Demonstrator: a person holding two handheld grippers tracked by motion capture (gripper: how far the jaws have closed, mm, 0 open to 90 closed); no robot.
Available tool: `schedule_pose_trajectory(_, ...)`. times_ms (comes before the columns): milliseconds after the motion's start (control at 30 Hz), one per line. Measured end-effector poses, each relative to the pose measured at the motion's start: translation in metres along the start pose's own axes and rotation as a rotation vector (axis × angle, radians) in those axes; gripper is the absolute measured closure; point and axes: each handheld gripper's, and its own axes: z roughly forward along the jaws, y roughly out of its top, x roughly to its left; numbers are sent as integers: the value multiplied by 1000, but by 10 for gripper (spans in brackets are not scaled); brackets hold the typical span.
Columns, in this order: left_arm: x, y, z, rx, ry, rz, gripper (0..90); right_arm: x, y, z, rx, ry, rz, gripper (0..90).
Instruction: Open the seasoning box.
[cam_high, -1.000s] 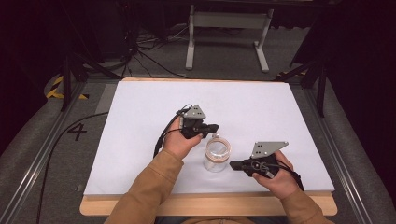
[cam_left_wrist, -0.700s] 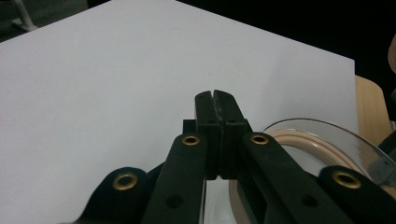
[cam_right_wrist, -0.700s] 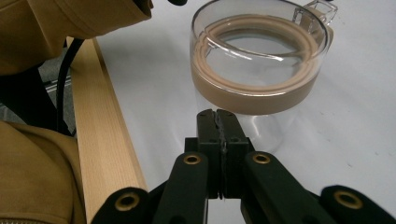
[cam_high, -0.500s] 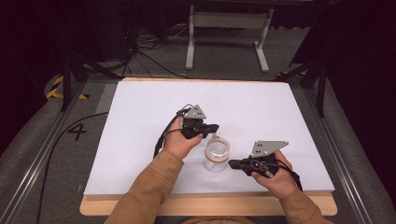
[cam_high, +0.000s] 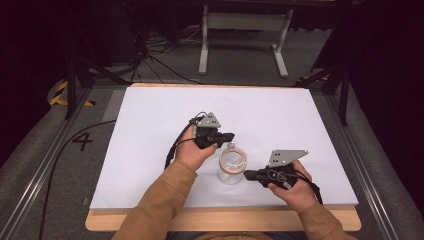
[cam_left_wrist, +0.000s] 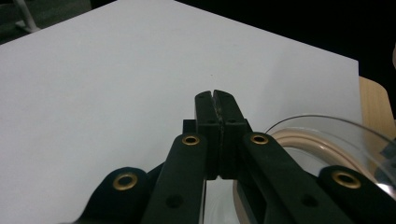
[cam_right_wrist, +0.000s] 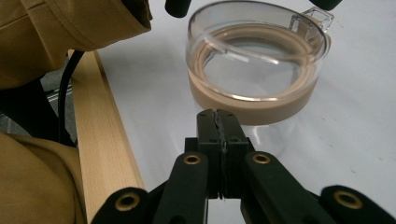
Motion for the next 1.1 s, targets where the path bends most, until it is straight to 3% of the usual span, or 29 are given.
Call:
schedule_pose_trajectory(400,1,-1,1,14,-2,0,900,-2,4,-2,-49,-6,20,900)
schedule_pose_trajectory(700,1,-1,1,9,-5,-6,900,-9,8,-6,-143,-27,61,900)
schedule_pose_trajectory(1100,2,0,-3,-10,1,-22,900,-13,9,-8,-171,-34,72,900)
